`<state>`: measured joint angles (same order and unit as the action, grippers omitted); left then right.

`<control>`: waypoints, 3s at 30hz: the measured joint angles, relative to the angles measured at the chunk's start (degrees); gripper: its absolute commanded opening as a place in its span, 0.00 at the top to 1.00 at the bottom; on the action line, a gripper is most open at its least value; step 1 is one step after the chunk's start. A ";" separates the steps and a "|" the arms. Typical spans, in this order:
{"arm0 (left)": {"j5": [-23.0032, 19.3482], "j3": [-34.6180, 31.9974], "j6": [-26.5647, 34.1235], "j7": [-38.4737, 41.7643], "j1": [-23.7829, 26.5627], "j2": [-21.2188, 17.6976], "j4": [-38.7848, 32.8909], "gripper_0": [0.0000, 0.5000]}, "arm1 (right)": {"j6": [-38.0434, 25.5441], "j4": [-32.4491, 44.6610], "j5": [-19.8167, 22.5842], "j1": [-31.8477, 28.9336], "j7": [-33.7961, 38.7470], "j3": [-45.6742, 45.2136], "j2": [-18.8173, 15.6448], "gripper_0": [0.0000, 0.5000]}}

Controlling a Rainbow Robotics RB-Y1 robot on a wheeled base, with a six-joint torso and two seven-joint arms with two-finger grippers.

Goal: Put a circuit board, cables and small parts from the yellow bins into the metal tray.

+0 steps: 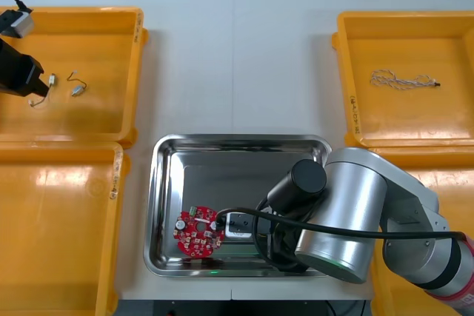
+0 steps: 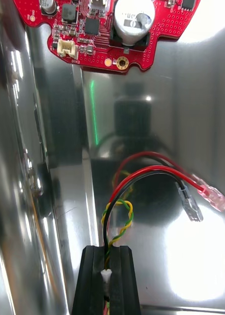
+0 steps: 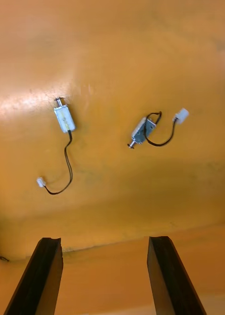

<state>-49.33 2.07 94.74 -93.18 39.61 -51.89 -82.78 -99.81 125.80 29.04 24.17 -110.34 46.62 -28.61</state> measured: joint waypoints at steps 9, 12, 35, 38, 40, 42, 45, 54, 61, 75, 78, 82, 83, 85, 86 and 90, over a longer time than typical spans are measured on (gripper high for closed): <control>0.91 0.00 -6.15 -0.37 1.56 0.00 6.25 0.00 | 0.50 -0.97 -1.11 0.00 0.00 0.80 0.00 0.83; 1.27 0.23 -8.84 -0.38 1.58 0.00 7.40 0.00 | 0.50 -0.98 -1.37 0.00 0.01 0.80 0.00 0.37; 4.00 4.35 -22.69 -0.40 1.67 0.96 14.37 0.00 | -3.42 -0.95 -2.81 0.00 0.07 -1.15 0.59 0.00; 4.34 4.35 -24.44 -0.40 1.67 1.83 15.15 0.00 | -6.64 -0.66 -1.25 0.00 0.11 -4.11 1.47 0.00; 4.49 4.35 -25.05 -0.40 1.67 2.41 15.44 0.00 | -7.97 -0.19 0.24 0.00 0.12 -6.37 1.85 0.00; 4.49 4.35 -25.43 -0.40 1.67 2.92 15.56 0.00 | -9.03 0.54 2.09 0.00 0.14 -8.81 2.04 0.00; 4.54 4.35 -25.66 -0.40 1.67 3.73 15.68 0.00 | -9.79 2.35 4.81 0.01 0.20 -12.71 2.11 0.00; 5.36 5.32 -26.98 -0.40 1.67 5.04 15.99 0.00 | -9.94 9.23 6.67 0.76 1.32 -22.65 2.11 0.00; 5.37 7.38 -29.22 -0.40 1.68 5.13 17.14 0.00 | -9.95 10.63 9.85 1.24 1.51 -31.01 1.13 0.00; 5.38 7.47 -29.63 -0.41 1.73 5.35 18.25 1.00 | -9.97 2.37 23.64 3.96 1.56 -50.30 -7.83 0.00; 5.38 7.47 -29.90 -0.42 1.77 5.35 18.39 1.00 | -9.97 -0.73 23.84 5.33 1.56 -51.74 -9.64 0.00; 5.35 7.47 -29.94 -0.43 1.83 5.35 18.46 1.00 | -9.97 -4.26 23.70 7.05 1.53 -52.12 -11.88 0.00; 5.35 7.47 -29.93 -0.44 1.85 5.35 18.49 1.00 | -9.97 -5.27 23.64 7.48 1.50 -52.13 -12.27 0.00; 5.30 7.47 -29.58 -0.46 1.98 5.34 18.51 1.00 | -9.97 -7.46 23.13 8.34 1.11 -52.25 -12.80 0.00; 5.23 7.47 -29.01 -0.47 2.14 5.32 18.51 1.00 | -9.97 -8.75 22.56 8.81 0.29 -52.45 -12.94 0.00; 4.93 7.46 -24.25 -0.74 2.78 5.17 17.90 1.00 | -9.97 -14.47 20.26 10.82 -7.75 -54.03 -13.04 0.00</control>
<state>-44.40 9.53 70.49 -93.91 42.39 -46.72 -64.88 -109.79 111.33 49.30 34.99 -118.09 -7.41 -41.65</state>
